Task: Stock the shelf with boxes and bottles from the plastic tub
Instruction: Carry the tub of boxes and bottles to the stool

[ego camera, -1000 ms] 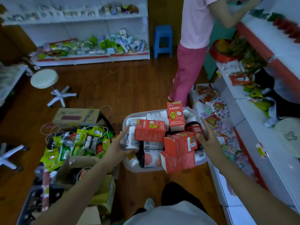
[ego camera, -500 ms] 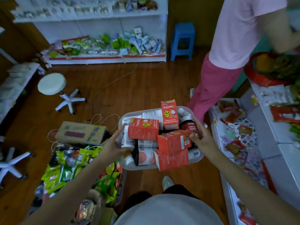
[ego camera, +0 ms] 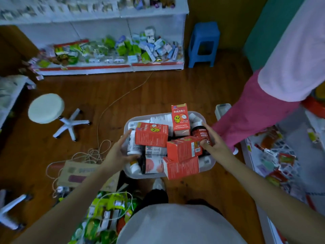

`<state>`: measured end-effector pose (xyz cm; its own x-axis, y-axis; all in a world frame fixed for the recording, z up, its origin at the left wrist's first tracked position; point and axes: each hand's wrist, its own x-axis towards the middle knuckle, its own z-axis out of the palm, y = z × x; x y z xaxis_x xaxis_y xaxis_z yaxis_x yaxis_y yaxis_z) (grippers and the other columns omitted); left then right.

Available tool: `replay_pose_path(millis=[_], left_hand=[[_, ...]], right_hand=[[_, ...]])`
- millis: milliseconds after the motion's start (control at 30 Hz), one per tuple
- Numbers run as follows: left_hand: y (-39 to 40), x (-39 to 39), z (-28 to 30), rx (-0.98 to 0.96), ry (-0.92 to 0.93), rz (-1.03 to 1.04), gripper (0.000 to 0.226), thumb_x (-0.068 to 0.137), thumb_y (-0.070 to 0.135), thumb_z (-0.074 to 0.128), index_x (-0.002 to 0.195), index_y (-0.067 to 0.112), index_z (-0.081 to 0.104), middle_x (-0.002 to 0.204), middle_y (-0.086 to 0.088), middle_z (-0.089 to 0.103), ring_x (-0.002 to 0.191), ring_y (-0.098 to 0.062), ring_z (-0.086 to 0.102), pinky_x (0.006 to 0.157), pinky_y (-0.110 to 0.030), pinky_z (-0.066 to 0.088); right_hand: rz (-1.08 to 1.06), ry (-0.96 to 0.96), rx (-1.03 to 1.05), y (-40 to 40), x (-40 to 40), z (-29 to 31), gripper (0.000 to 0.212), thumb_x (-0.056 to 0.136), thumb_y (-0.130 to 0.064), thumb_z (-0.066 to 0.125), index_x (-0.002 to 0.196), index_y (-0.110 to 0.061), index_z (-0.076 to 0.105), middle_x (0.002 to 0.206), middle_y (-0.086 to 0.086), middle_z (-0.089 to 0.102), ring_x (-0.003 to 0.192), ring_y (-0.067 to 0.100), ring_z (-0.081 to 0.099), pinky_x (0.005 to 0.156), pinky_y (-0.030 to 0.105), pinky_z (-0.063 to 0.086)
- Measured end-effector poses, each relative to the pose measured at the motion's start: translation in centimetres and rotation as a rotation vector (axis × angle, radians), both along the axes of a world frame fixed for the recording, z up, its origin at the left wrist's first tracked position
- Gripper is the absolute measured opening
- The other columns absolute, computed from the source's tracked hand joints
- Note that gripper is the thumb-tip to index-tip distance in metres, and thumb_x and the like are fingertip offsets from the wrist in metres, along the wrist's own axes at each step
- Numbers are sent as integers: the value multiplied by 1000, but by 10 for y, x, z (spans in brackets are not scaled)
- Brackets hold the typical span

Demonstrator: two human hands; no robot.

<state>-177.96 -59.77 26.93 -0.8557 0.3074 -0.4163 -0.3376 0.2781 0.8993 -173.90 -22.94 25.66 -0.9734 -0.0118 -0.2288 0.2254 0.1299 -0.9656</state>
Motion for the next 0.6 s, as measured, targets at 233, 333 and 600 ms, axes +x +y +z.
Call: replay_pose_path(millis=[233,333,600], left_hand=[[-14,-140,16,-16,-3,-76,94,74,5,78,143,50,32,128,-3,65,115,-17,66,86,-39,59],[-11,-192,16,-46,25,-115,93,71,15,81,141,54,35,133,1,61,117,-15,64,88,-37,58],[44,-354,2,-132,53,-207,97,81,-2,75,155,32,22,125,11,61,110,1,64,77,-18,56]], right_hand=[[-93,9,-18,-25,-107,8,96,63,-76,72,143,-37,36,140,1,50,120,6,59,84,23,55],[-105,-1,-21,-20,-152,5,99,62,-76,73,145,-35,35,141,0,50,122,11,59,88,28,56],[-125,-54,-66,30,-303,-14,84,74,-59,72,144,-33,34,135,-5,52,119,11,60,87,26,57]])
